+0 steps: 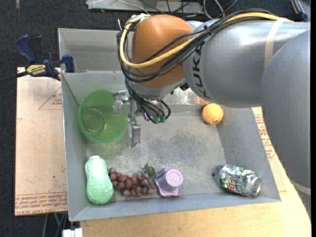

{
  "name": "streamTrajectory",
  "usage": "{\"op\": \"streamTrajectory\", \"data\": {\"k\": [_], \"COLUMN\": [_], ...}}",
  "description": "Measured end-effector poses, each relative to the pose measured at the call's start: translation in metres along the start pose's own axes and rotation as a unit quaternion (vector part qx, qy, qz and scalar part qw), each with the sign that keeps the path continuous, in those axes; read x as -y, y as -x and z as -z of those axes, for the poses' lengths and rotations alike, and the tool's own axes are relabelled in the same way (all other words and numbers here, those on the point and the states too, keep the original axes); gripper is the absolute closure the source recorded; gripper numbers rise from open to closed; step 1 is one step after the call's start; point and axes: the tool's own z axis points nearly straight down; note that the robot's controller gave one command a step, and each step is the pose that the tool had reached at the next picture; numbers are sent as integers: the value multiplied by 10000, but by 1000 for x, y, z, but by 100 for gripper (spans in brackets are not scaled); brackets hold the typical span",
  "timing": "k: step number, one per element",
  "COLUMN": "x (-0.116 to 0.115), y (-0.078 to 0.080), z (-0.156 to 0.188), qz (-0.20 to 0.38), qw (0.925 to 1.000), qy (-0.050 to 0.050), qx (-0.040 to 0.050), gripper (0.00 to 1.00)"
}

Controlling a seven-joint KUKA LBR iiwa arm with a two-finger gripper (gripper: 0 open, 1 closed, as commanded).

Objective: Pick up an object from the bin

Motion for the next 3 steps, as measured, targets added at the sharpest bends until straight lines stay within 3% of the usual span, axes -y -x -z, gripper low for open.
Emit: {"op": "streamTrajectory", "data": {"k": [1,2,3], "x": [-3,-15,-15], "y": [-14,2,2], "z": [99,-4,-4], "qz": [79,-51,-53], "qw": [9999,9999,10000], "qy": [21,9,8], "qx": [-58,-87,-84], "gripper": [0,100,100]}}
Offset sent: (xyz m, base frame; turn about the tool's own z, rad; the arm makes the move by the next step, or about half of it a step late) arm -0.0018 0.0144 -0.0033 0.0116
